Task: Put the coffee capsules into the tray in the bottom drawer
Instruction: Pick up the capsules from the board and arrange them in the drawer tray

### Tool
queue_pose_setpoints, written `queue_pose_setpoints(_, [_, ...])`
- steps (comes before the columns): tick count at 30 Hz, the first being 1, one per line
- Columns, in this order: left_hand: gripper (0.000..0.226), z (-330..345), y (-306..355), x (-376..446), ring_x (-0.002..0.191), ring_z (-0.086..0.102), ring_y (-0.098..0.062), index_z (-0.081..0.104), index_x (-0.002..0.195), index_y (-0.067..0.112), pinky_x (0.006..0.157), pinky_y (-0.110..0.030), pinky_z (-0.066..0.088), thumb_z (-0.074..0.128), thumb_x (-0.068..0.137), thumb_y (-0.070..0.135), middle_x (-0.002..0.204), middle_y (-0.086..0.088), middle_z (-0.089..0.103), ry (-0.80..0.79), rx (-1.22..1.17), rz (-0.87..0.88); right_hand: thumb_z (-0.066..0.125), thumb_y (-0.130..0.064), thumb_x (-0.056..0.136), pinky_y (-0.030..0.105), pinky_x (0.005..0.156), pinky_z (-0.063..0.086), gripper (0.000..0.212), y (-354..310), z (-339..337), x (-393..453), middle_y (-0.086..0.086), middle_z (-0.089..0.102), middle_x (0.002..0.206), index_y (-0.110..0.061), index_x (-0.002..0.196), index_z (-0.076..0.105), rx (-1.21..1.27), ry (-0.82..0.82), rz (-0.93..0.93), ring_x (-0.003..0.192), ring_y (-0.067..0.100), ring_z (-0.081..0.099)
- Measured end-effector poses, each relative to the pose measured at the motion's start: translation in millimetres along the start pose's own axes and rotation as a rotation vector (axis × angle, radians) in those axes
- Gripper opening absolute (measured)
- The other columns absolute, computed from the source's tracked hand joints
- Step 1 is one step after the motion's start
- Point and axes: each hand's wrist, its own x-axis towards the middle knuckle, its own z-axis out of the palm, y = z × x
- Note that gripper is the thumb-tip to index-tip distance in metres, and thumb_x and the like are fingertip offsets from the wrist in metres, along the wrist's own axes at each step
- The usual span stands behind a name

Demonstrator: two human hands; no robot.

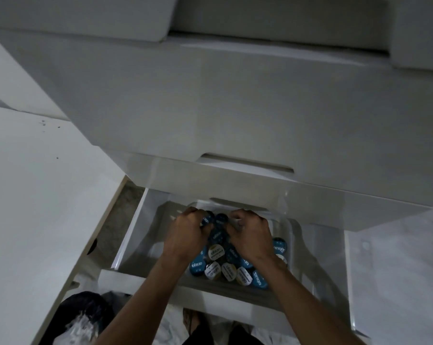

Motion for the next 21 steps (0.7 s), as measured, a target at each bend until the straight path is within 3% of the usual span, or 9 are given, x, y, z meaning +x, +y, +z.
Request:
queue_pose_setpoints(4, [0.025, -6, 10, -13, 0.084, 0.064, -0.011, 0.067, 0.111, 0.022, 0.071, -0.021, 0.050, 0.066, 0.088, 0.031, 0.106, 0.000, 0.068, 0.049, -0.027, -0.073, 0.073, -0.031, 0.084, 0.031, 0.083, 0.055, 0.030, 1, -9, -10, -0.003, 0.071, 0.109, -0.022, 0.112, 0.069, 0.067, 0.015, -0.020, 0.095, 0.012, 0.064])
queue_pose_setpoints(8, [0.025, -12, 27, -25, 0.085, 0.066, -0.010, 0.068, 0.109, 0.020, 0.071, -0.018, 0.049, 0.070, 0.086, 0.029, 0.105, 0.000, 0.071, 0.089, -0.076, -0.078, 0.074, -0.029, 0.083, 0.005, 0.073, 0.043, 0.033, 0, -24, -23, -0.005, 0.069, 0.105, -0.020, 0.114, 0.068, 0.152, 0.041, -0.026, 0.089, 0.005, 0.060])
queue_pose_setpoints(10, [0.023, -16, 37, -33, 0.084, 0.068, -0.010, 0.069, 0.106, 0.019, 0.071, -0.016, 0.049, 0.072, 0.085, 0.027, 0.103, 0.000, 0.073, 0.103, -0.094, -0.043, 0.075, -0.028, 0.082, 0.000, 0.067, 0.040, 0.034, 0, -30, -30, -0.005, 0.069, 0.105, -0.020, 0.114, 0.068, 0.181, 0.059, -0.021, 0.088, 0.003, 0.059])
queue_pose_setpoints(13, [0.022, -20, 52, -44, 0.083, 0.068, -0.011, 0.071, 0.103, 0.021, 0.072, -0.021, 0.054, 0.072, 0.082, 0.027, 0.102, 0.001, 0.073, 0.126, -0.135, 0.003, 0.076, -0.025, 0.081, 0.000, 0.067, 0.042, 0.035, 0, -39, -46, -0.006, 0.069, 0.106, -0.019, 0.114, 0.068, 0.208, 0.089, -0.038, 0.087, 0.004, 0.060])
queue_pose_setpoints(17, [0.026, -22, 68, -64, 0.085, 0.069, -0.011, 0.071, 0.107, 0.020, 0.071, -0.010, 0.048, 0.072, 0.082, 0.028, 0.104, 0.000, 0.073, 0.146, -0.180, 0.022, 0.077, -0.026, 0.082, 0.000, 0.070, 0.041, 0.034, 5, -55, -73, -0.007, 0.068, 0.106, -0.019, 0.114, 0.068, 0.221, 0.144, -0.059, 0.086, 0.003, 0.061])
queue_pose_setpoints(21, [0.020, -20, 94, -91, 0.082, 0.070, -0.015, 0.072, 0.100, 0.018, 0.074, -0.030, 0.058, 0.073, 0.081, 0.025, 0.095, -0.001, 0.075, 0.161, -0.232, 0.057, 0.076, -0.026, 0.082, 0.014, 0.077, 0.051, 0.031, 13, -76, -111, -0.007, 0.068, 0.101, -0.018, 0.111, 0.068, 0.241, 0.194, -0.079, 0.088, 0.006, 0.064])
